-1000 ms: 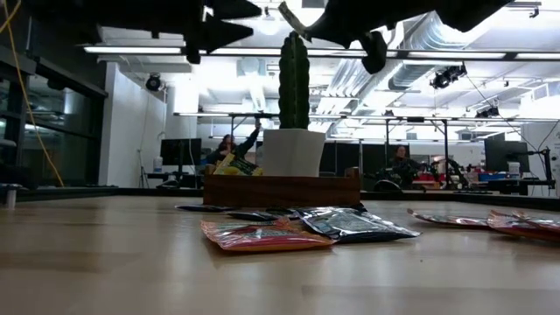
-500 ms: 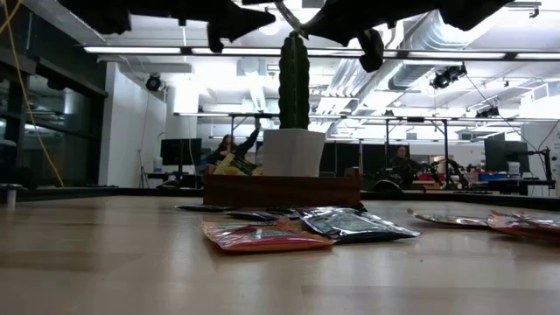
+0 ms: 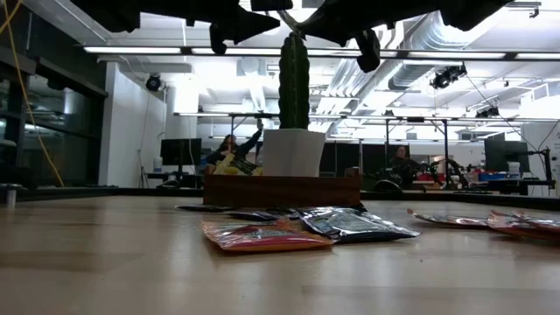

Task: Pick & Place Tea
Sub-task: Put the yellow tea bag into the left section of the wooden organizer

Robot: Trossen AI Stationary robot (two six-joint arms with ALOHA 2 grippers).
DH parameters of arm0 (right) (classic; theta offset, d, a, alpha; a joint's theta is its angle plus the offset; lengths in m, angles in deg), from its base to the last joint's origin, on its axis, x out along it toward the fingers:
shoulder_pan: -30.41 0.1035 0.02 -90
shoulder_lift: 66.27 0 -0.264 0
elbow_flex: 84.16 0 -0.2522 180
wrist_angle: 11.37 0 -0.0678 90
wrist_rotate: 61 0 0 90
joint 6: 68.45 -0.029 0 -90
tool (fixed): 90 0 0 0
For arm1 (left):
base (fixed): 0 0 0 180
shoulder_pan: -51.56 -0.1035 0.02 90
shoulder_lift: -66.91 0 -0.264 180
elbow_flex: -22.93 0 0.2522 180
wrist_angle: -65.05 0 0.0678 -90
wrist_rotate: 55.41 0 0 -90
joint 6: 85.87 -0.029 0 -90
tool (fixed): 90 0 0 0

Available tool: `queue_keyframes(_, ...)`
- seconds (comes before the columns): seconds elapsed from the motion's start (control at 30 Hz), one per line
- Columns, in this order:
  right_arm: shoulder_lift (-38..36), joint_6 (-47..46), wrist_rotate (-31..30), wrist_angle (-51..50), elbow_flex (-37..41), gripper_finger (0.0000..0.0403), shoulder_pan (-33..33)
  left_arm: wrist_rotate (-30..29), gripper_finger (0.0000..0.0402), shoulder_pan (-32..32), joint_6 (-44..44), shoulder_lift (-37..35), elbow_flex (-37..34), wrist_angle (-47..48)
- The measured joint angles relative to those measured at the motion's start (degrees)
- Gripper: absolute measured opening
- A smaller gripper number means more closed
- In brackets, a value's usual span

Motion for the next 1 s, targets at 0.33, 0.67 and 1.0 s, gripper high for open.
queue_keyframes(0.33,0.02,0.88,1.46,-0.32,0.00,0.0000,-0.02,-1.48,0.0049,0.02,0.25,0.00,-0.01,0.08)
queue_keyframes(0.67,0.03,3.73,6.35,-0.80,0.00,0.0010,-0.79,-3.09,0.0002,0.09,1.48,-0.20,-0.01,2.66)
queue_keyframes(1.0,-0.07,6.97,7.53,-0.61,0.00,0.0090,-0.68,-2.87,0.0001,0.04,1.57,-0.15,-0.01,3.65)
